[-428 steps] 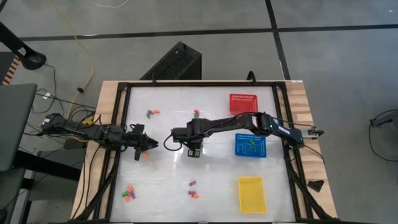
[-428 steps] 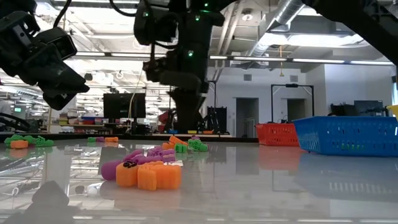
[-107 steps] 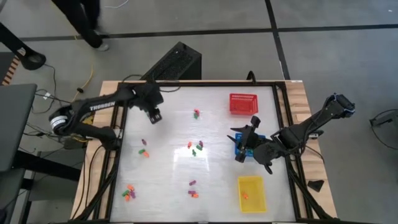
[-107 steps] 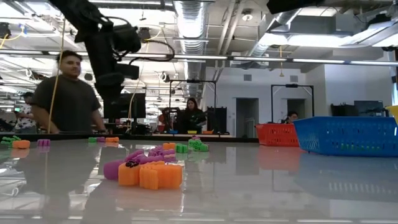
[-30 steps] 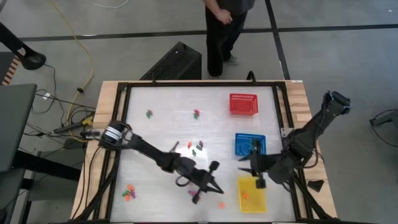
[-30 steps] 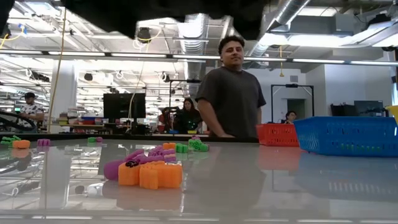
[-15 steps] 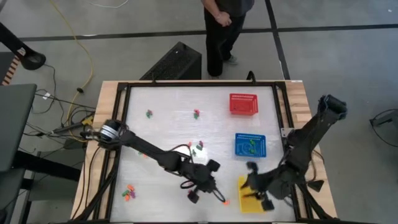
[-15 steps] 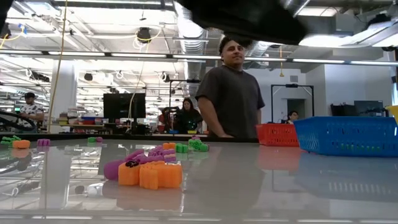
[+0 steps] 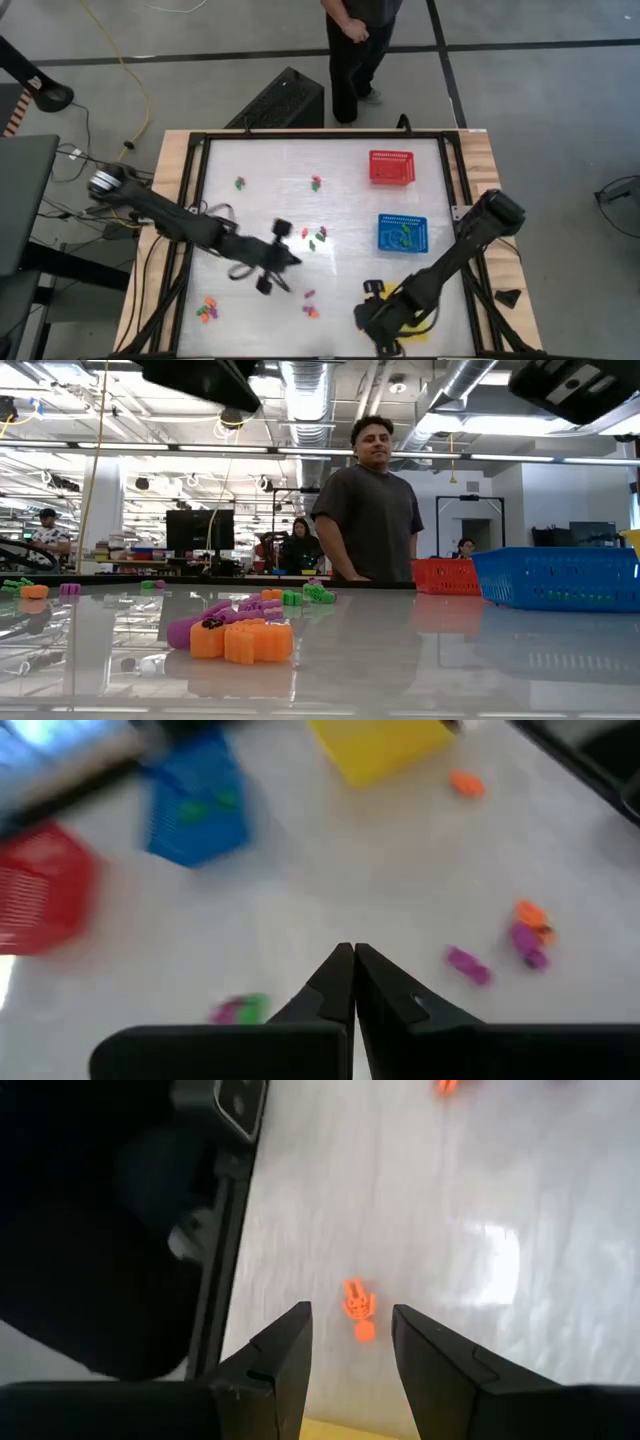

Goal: Sort Halloween decoration
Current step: Put the orange skeleton toy into the yellow basket

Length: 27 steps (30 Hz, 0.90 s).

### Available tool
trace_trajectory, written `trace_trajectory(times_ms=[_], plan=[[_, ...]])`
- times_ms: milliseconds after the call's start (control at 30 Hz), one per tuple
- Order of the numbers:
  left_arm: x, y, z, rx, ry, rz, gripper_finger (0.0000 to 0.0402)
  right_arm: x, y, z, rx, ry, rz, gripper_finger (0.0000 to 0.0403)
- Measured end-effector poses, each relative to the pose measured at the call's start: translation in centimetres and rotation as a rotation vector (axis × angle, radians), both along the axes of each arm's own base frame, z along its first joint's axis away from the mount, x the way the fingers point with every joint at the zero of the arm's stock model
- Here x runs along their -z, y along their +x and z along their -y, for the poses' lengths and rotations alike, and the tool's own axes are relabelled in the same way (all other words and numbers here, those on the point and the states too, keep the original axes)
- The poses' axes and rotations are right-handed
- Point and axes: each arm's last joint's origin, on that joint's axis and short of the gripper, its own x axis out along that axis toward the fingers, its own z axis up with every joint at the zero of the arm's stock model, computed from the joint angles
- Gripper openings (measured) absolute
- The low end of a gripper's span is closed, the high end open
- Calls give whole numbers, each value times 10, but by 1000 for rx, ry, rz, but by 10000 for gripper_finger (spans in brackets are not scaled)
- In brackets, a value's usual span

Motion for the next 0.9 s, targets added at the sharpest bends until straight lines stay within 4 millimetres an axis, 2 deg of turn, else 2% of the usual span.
trace_trajectory(times_ms=[100, 200, 400, 500, 600, 800, 900], plan=[[-14, -23, -14, -40, -2, 164, 0, 1, 17, -7, 4, -25, -59, 171], [-23, -42, -27, -57, -25, 289, 0, 11, 30, -13, 2, -71, -130, 171], [-23, -67, -41, -72, -30, 434, 6, 37, 46, -15, -5, -58, -270, 171], [-24, -74, -45, -97, -18, 455, 20, 48, 49, -14, 8, -46, -315, 171], [-24, -78, -47, -101, -28, 461, 39, 49, 49, -11, 26, -53, -332, 171], [-19, -80, -47, -95, -24, 445, 66, 51, 49, -12, 40, -68, -315, 171], [-20, -80, -47, -95, -26, 448, 70, 60, 46, -10, 56, -71, -329, 171]])
